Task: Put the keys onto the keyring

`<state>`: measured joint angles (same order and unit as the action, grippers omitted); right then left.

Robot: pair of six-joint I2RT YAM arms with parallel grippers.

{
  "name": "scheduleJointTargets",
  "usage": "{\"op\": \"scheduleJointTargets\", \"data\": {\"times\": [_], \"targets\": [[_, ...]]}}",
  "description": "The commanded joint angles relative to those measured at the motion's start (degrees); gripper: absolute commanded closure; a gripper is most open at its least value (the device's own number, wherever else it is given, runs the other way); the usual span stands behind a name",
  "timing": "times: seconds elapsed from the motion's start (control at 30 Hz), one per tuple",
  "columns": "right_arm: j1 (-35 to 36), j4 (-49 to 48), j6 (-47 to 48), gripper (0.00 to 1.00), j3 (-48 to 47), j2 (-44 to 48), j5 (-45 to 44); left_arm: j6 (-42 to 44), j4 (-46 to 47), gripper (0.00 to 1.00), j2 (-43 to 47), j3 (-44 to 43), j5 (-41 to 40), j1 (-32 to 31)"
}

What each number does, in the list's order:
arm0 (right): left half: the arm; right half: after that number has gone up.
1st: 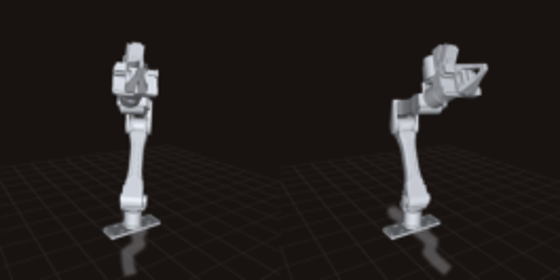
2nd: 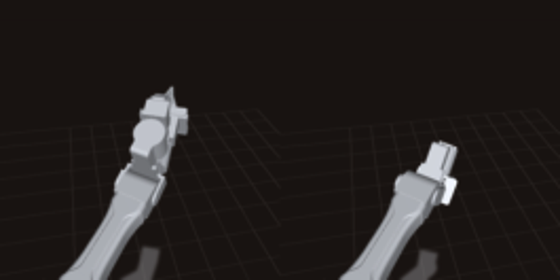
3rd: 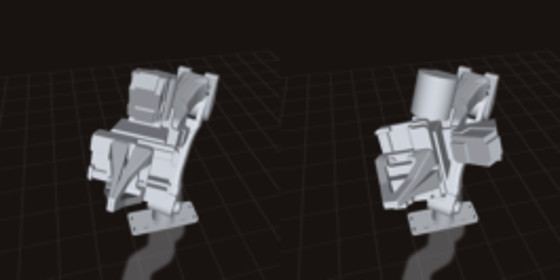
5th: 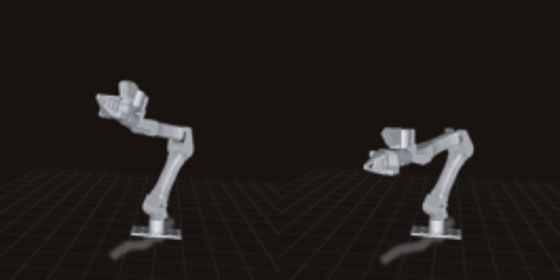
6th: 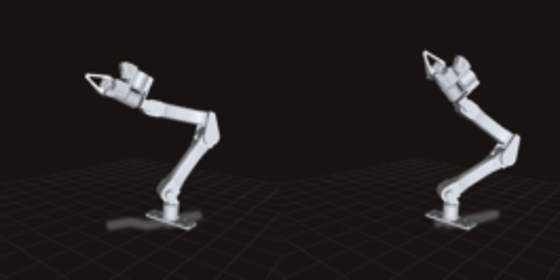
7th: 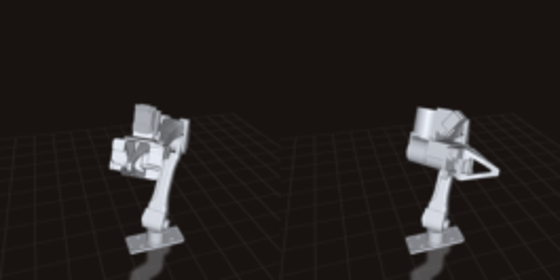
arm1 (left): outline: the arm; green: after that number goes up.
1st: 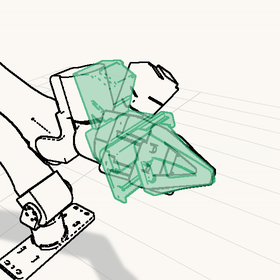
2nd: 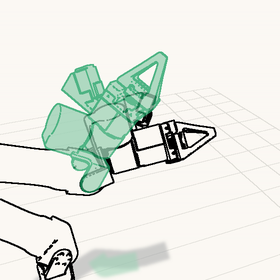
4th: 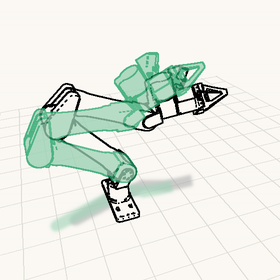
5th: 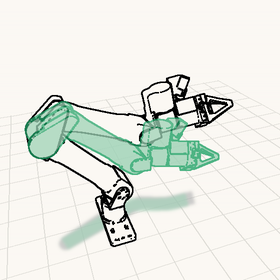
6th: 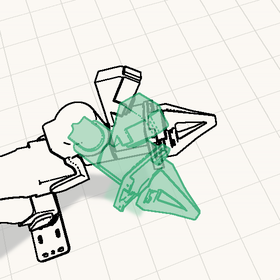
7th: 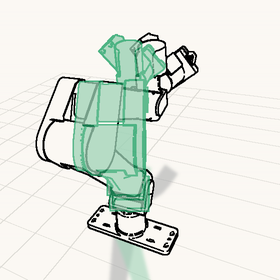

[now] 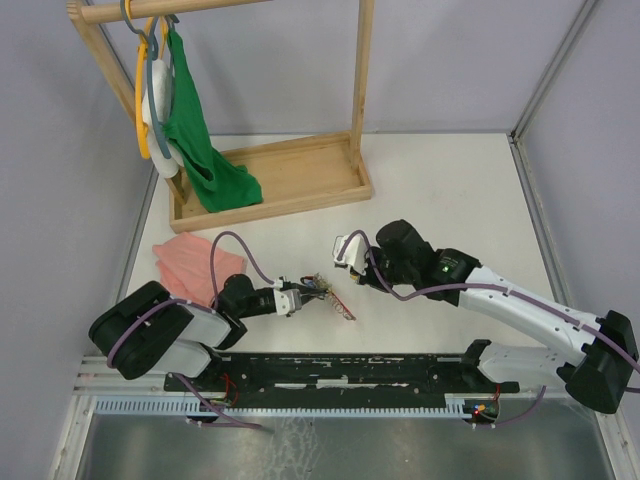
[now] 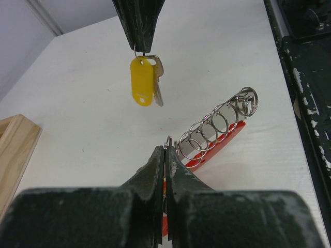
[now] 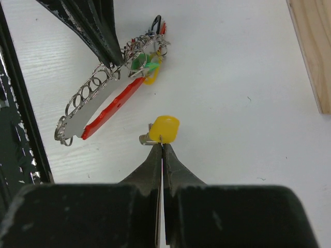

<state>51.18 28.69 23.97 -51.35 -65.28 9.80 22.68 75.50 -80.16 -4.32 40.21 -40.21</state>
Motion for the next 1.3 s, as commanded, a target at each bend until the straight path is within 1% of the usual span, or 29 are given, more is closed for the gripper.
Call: {"op": "scheduleJointTargets", "data": {"times": [0.0,0.07,0.2,0.33,0.63,0.73,0.87,1.27], "targets": [[0.1,-3.5,9.4,0.99,1.2,-1.0,6.3,4.2,7.3,0.97,-2.0,0.0,5.0,0.2],[0.4,-2.7,11.8,0.99,1.7,-2.2,8.4,4.1,8.5,0.97,-3.5,0.4,5.2,0.3],[2.2,-6.3,13.7,0.99,4.6,-2.4,9.3,3.5,11.3,0.97,-5.0,1.0,4.4,0.2],[4.3,-11.0,14.6,0.99,7.6,-2.1,7.8,2.0,14.7,0.97,-5.9,1.8,2.7,0.2],[7.5,-19.9,16.4,0.99,12.6,-2.5,2.9,-4.0,22.4,0.97,-11.3,1.3,3.3,0.2],[8.2,-22.7,16.5,0.99,13.9,-2.5,2.1,-4.9,23.1,0.97,-12.2,1.0,3.7,0.2],[8.6,-23.4,16.3,0.99,14.4,-3.3,1.3,-5.1,23.2,0.97,-12.0,1.0,3.6,0.2],[9.3,-26.9,11.0,0.99,14.7,-6.3,0.1,-6.1,23.5,0.97,-11.7,1.1,2.8,0.2]]}}
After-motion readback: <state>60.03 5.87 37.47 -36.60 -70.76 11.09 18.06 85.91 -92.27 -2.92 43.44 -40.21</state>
